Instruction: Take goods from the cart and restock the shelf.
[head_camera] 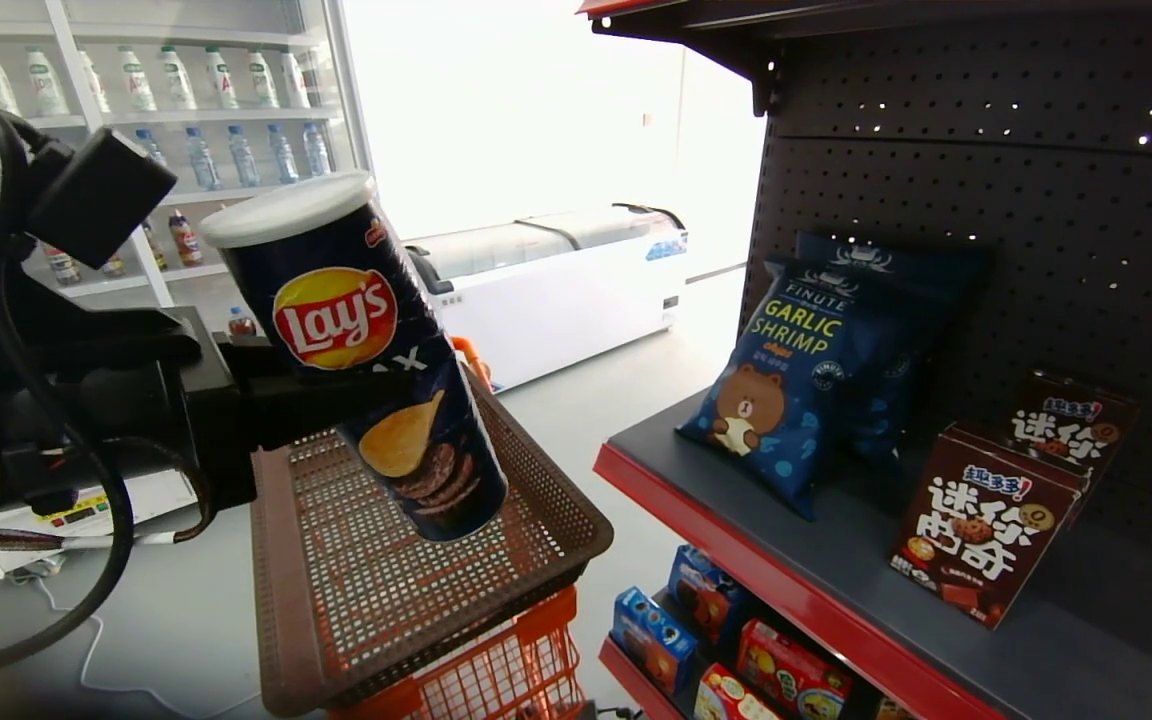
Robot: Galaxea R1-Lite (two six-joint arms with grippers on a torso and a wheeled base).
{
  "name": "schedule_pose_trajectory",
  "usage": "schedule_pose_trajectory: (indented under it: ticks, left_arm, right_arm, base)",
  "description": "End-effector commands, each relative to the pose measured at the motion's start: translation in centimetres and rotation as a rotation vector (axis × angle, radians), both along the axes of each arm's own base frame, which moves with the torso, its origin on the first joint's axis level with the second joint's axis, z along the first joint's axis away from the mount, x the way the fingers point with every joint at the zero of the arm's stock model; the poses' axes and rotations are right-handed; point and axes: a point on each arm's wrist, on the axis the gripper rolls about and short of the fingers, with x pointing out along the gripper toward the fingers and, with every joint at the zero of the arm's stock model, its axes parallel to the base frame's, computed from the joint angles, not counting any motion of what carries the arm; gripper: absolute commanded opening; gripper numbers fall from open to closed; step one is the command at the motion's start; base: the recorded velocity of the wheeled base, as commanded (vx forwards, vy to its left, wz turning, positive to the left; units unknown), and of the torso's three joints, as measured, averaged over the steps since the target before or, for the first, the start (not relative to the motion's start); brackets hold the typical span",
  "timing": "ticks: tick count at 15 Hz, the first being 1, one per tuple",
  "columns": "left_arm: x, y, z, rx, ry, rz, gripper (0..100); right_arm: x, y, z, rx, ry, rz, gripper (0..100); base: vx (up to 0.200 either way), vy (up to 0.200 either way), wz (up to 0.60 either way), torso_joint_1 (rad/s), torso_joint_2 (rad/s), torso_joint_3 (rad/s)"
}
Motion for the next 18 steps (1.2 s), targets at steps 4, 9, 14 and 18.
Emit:
schedule_pose_trajectory:
  ticks: [4,9,14,18]
  left_arm:
    - [-0.9,-1.0,-1.4,0.017,0.062,-0.070,0]
    - [-1.8,-1.8,-1.6,0.016,0.100,-0.157,0]
    - [-2.3,-2.0,-2.8,0.026,0.159,-0.210,0]
    - [-2.4,-1.9,-2.8,0.028,0.164,-0.211,0]
  right_arm:
    - [0.0,0.0,0.0,0.000,0.002,0.000,100]
    - [0.0,0.0,0.0,0.000,0.002,0.000,100]
    - [0.0,0.0,0.0,0.000,0.002,0.000,100]
    - [0.0,0.0,0.0,0.000,0.002,0.000,100]
  base:
    - [0.000,0.000,0.00,0.000,0.00,0.000]
    - [0.000,0.000,0.00,0.000,0.00,0.000]
    - [0.000,0.000,0.00,0.000,0.00,0.000]
    - [0.000,0.000,0.00,0.000,0.00,0.000]
